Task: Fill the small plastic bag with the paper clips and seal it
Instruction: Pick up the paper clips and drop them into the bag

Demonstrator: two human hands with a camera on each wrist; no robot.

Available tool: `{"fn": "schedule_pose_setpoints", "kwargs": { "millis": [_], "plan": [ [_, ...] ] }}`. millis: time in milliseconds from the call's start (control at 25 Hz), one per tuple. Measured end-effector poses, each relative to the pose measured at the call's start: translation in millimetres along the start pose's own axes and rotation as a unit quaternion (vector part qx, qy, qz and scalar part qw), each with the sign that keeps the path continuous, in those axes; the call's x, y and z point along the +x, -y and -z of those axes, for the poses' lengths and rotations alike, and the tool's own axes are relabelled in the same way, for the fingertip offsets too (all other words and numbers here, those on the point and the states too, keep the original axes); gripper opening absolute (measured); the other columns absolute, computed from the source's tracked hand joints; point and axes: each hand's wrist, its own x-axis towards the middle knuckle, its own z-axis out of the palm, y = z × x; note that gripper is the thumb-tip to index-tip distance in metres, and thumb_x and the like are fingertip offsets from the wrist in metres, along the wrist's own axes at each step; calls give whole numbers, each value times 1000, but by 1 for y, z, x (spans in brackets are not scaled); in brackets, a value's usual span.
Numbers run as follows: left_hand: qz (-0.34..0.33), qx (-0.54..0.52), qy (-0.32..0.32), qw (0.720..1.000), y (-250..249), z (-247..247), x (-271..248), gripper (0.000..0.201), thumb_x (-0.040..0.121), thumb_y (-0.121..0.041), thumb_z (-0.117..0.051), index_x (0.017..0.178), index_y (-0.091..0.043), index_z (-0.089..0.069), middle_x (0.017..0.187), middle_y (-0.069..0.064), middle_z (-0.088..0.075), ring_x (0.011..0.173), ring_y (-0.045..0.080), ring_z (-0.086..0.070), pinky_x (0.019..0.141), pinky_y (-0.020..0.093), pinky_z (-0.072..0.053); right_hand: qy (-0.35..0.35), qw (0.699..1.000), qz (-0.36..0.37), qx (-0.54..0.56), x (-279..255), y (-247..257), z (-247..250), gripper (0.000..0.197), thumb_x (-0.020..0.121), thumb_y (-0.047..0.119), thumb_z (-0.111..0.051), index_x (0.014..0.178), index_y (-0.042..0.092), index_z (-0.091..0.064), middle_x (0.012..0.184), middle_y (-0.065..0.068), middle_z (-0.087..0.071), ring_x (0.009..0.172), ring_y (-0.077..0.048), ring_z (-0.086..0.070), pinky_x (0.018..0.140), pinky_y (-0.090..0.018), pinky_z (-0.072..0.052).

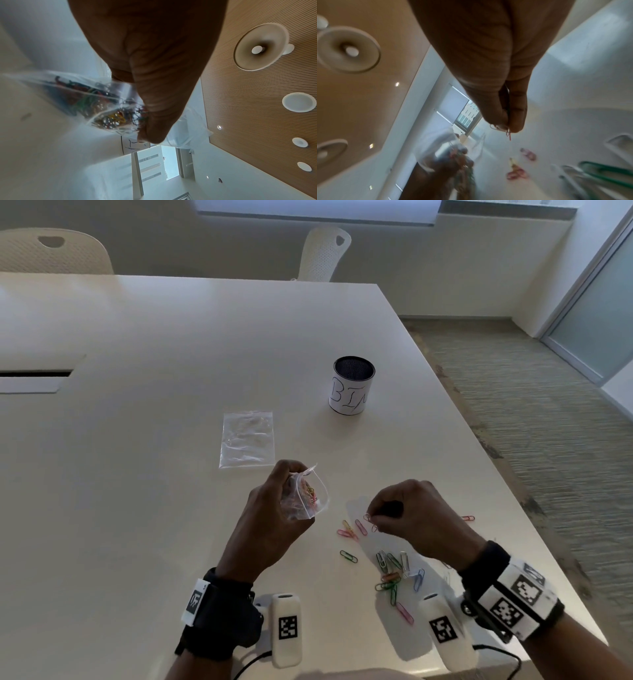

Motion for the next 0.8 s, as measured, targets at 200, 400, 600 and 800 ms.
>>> {"fn": "schedule_pose_setpoints", "kwargs": {
  "millis": [200, 400, 600, 800],
  "plan": [
    [-2, 11, 6, 1000, 1, 0, 1, 60, 80, -13, -89, 122, -34, -52, 101, -11, -74, 91, 8, -73, 75, 29, -64, -18, 981, 16, 192, -1, 36, 20, 8, 85, 5, -83, 89, 12, -82, 81, -4, -82, 82, -21, -80, 85, -32, -65],
    [-17, 1, 3, 1000, -5, 0, 1, 55, 81, -16, -88, 121, -30, -52, 97, -11, -73, 87, 3, -71, 67, 12, -55, -44, 987, 103, 114, 15, 76, 8, 9, 85, 10, -83, 90, 16, -83, 81, 4, -81, 77, -9, -77, 78, -29, -64],
    [-8, 0, 5, 1000, -4, -1, 1, 53, 82, -10, -84, 120, -28, -53, 91, -10, -72, 79, 4, -69, 63, 9, -48, -23, 988, 144, 47, 25, 89, -1, 16, 90, 9, -77, 97, 21, -84, 86, 5, -82, 77, -3, -76, 73, -27, -62],
    [-14, -8, 2, 1000, -4, 0, 1, 55, 79, -16, -88, 118, -31, -53, 95, -12, -73, 86, 5, -71, 66, 13, -55, -67, 989, 112, 72, 19, 79, 25, 14, 87, 10, -83, 96, 20, -84, 85, 8, -82, 77, 1, -77, 81, -18, -62]
  ]
}}
